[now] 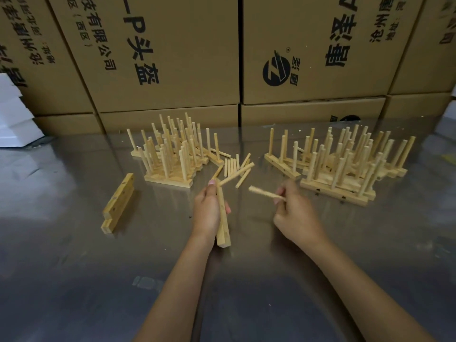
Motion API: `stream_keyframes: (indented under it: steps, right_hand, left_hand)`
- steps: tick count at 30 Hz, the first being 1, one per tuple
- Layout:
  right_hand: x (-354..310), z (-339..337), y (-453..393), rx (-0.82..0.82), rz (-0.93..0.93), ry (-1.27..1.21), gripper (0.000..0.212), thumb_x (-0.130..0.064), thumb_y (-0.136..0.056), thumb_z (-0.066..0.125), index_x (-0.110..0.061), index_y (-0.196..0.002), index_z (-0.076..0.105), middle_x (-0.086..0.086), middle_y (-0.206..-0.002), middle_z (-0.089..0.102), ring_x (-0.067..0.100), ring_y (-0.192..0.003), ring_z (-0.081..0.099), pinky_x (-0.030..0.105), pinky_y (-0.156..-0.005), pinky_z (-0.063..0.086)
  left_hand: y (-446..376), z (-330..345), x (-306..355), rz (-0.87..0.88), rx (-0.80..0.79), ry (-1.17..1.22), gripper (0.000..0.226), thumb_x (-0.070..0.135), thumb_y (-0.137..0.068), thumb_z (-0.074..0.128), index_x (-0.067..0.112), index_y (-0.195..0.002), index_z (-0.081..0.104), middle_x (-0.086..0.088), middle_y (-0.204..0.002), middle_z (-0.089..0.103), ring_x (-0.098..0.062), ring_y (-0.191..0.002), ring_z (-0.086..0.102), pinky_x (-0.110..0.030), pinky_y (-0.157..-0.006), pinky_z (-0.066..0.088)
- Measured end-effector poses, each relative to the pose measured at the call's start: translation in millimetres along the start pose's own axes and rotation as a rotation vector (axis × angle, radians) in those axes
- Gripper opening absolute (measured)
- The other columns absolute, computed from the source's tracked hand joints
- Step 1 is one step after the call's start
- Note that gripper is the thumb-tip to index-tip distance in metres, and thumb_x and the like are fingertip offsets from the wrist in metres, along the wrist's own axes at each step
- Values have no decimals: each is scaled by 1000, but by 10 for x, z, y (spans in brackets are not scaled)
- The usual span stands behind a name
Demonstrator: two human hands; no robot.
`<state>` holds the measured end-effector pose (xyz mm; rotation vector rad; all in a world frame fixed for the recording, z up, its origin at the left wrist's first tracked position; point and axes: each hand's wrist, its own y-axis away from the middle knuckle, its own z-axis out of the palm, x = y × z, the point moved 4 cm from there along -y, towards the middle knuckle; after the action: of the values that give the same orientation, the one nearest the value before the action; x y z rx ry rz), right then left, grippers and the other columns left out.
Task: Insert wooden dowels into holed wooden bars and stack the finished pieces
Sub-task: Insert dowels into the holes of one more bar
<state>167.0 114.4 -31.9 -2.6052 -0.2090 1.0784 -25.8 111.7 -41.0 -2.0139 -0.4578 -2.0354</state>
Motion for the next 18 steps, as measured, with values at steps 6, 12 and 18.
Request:
stream_keyframes:
  steps: [6, 12, 18]
  right_hand:
    - [-504, 127, 406, -189, -327, -117, 38, -10, -91, 48, -36, -115, 62, -13, -90, 52, 3, -80, 50, 21, -67, 37]
    - [-519, 24, 403, -68, -386, 101, 29, -45, -96, 55, -42, -123, 64, -16, -76, 38, -7, -70, 39, 14, -55, 19]
    - [-489, -1, 363, -62, -374, 102, 29, -40, -96, 57, -47, -122, 65, -12, -71, 38, -3, -61, 38, 19, -51, 18]
  left_hand:
    - [24, -36, 34, -27, -10, 39, 40, 40, -105, 42, 12, -90, 67, 3, -54, 54, -10, -52, 52, -30, -62, 40]
    - [44, 2, 67, -43, -97, -8, 39, 44, -104, 43, 22, -117, 73, -6, -86, 67, -20, -89, 65, -33, -85, 49]
    - [37, 51, 51, -33, -169, -25, 42, 42, -104, 44, 13, -112, 73, -8, -68, 59, -9, -48, 55, -21, -50, 46]
